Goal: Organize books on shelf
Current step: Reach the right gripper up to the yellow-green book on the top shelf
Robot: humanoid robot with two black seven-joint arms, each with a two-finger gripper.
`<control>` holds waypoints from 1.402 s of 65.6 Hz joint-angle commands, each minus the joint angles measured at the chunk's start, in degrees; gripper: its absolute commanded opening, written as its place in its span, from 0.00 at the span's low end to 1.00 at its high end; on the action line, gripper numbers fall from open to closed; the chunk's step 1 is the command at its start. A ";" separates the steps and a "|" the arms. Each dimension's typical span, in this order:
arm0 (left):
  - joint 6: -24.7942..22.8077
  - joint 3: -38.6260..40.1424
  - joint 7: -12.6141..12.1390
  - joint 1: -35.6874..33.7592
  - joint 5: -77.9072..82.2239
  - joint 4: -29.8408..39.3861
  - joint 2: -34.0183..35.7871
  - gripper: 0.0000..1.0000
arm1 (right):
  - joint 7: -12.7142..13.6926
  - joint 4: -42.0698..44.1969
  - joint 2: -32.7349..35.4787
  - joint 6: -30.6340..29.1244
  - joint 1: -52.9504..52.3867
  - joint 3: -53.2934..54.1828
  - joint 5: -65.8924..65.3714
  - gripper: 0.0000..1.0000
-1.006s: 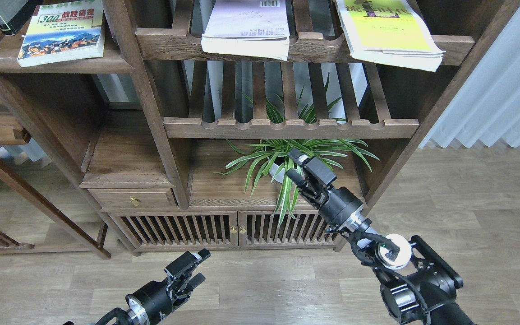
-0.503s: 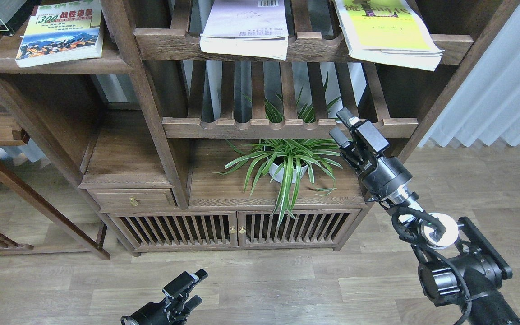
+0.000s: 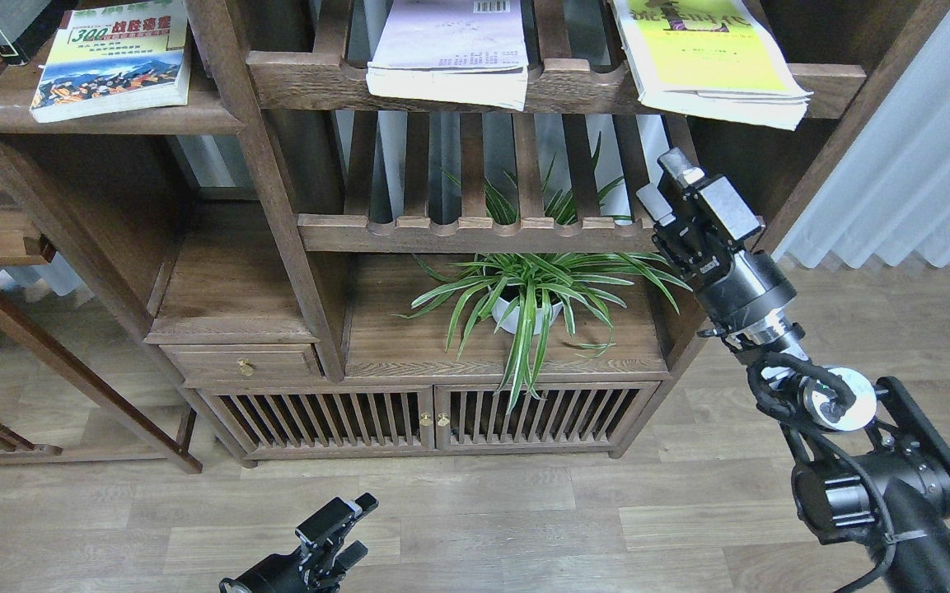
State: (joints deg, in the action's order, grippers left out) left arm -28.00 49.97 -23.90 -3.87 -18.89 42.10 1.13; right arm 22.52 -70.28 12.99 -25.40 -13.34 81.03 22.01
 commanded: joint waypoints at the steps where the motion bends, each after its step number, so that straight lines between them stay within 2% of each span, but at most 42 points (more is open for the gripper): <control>1: 0.00 0.04 0.00 -0.08 0.00 -0.18 -0.07 0.99 | -0.02 -0.74 0.28 0.18 -0.02 0.61 -0.04 0.88; 27: 0.00 0.12 0.00 -0.08 0.00 -0.18 -0.07 0.99 | -0.02 -2.93 0.37 3.87 -2.04 2.37 -0.04 0.88; 36: 0.00 0.12 0.00 -0.08 0.00 -0.35 -0.16 0.99 | -0.02 -2.06 0.37 8.26 -3.89 3.25 0.05 0.88; 51: 0.00 0.30 0.00 -0.35 0.00 -0.44 -0.33 0.99 | -0.02 2.87 0.46 9.14 -8.64 3.69 0.22 0.88; 63: 0.00 0.30 2.89 -0.87 0.00 -0.53 -0.42 0.99 | -0.02 6.64 1.86 9.85 -13.55 4.22 0.31 0.87; 72: 0.00 0.21 3.34 -1.23 0.00 -1.05 -0.51 0.99 | -0.02 9.28 2.22 9.85 -16.37 4.66 0.66 0.86; 81: 0.00 -0.14 3.34 -1.40 0.00 -1.23 -0.51 0.99 | -0.02 10.87 2.22 9.85 -17.16 4.92 0.75 0.79; 92: 0.00 -0.14 3.34 -1.40 0.00 -1.23 -0.42 0.99 | -0.11 11.04 2.13 9.49 -16.81 5.01 0.75 0.57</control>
State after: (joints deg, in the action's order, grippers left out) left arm -28.00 49.84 -20.57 -5.27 -18.90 40.88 0.61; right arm 22.47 -59.37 15.21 -15.57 -30.40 86.01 22.76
